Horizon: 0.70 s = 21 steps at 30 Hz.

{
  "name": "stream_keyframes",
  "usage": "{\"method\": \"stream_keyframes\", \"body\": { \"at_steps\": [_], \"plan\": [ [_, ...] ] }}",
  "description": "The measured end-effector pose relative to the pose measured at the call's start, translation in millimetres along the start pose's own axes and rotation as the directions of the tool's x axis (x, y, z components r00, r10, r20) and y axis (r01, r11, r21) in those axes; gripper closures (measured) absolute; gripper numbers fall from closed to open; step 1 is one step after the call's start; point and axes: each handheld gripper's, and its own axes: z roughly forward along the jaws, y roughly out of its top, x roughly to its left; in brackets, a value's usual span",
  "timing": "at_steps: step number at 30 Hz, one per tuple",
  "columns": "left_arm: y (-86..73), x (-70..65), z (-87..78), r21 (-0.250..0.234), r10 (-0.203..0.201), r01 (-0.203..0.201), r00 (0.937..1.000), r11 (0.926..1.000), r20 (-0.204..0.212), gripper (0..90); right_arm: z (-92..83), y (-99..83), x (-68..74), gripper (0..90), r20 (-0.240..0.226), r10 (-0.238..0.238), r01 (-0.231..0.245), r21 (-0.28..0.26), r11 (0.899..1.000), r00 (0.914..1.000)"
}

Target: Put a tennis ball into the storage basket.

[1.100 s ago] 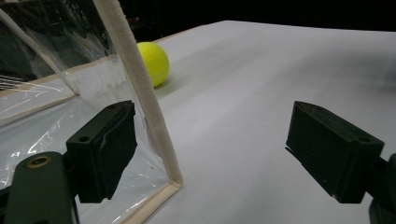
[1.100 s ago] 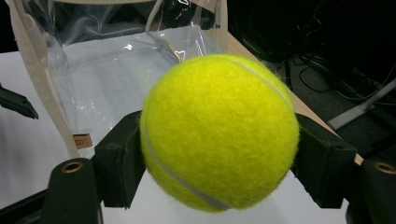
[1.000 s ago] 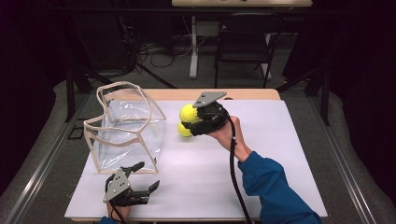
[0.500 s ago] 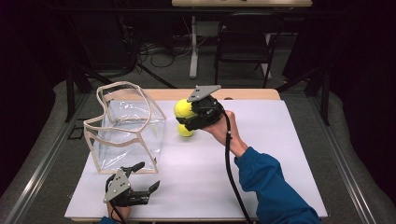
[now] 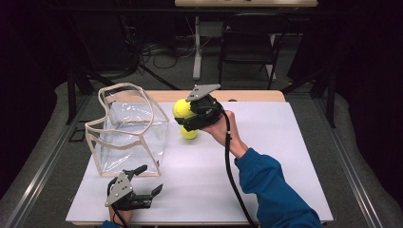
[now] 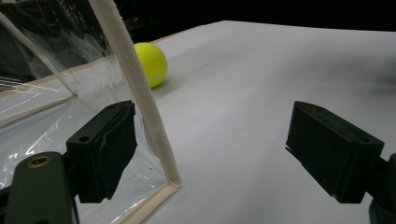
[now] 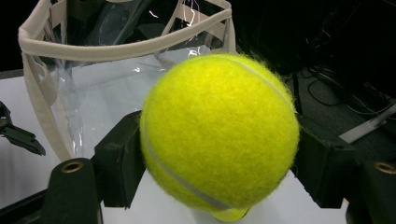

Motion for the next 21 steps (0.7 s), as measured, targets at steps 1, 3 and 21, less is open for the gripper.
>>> {"method": "stream_keyframes", "body": {
  "at_steps": [1,3,21],
  "plan": [
    [0.2,0.1,-0.2,0.002,0.001,-0.001,1.0000,1.0000,0.001,15.9,0.6,0.5,0.5,25.8,0.000,-0.001,0.001,-0.001,1.000,1.0000],
    [0.0,0.0,0.6,0.002,0.000,0.000,1.0000,1.0000,0.000,15.9,2.2,1.7,1.2,25.8,-0.001,-0.006,0.006,0.001,1.000,1.0000],
    [-0.2,0.6,-1.0,-0.010,-0.002,0.002,1.0000,1.0000,-0.006,15.9,6.2,24.1,2.4,25.8,-0.017,-0.024,0.024,-0.012,1.000,0.9996]
  ]
}}
